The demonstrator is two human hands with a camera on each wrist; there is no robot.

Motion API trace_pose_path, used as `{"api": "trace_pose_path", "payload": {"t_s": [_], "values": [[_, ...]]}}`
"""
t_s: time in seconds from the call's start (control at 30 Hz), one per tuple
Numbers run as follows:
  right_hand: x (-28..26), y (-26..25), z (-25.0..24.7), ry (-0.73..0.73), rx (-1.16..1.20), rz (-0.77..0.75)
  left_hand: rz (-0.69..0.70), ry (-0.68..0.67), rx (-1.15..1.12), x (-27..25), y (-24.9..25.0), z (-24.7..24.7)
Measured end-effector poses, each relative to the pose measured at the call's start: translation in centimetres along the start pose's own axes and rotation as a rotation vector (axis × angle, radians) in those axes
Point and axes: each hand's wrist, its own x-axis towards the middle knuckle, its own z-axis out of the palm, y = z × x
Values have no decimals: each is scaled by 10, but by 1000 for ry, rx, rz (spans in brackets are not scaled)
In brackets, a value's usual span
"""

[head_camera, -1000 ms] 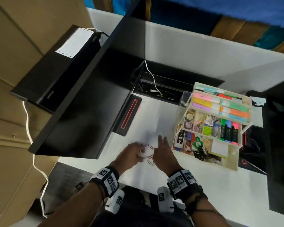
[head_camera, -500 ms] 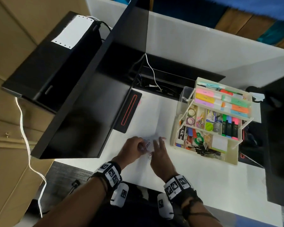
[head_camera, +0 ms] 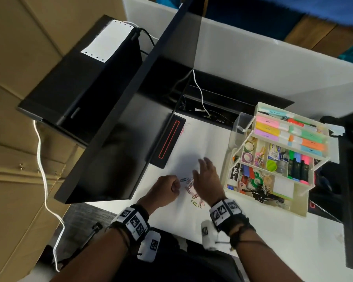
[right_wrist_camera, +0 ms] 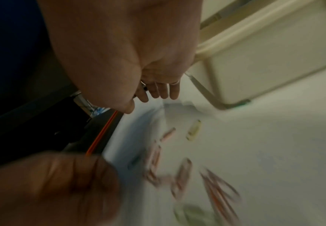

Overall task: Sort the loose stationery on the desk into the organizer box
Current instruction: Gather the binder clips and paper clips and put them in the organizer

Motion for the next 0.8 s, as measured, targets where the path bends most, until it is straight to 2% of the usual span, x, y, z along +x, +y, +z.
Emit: {"api": "trace_pose_path", "payload": {"t_s": [0.13,0.3,0.4,0.57,0.67,0.8], "values": [[67,-15,-20,30,2,-53,21,21,13,-4,-3,3],[122,-26,-13,-55,-44,-110,50,48,-4,-10,-12,11],[132,-27,-3,-118,-71,-87,43,42,-37,-16,-16,12],[141,-29,2,-143,-176,-72,62,58,-48,-23,-21,14],[134,-24,10,-127,-324,-109,82,70,-46,-26,-23,16],[111,-11,26,-101,-385,-170,92,65,-35,-26,-23,16]]}}
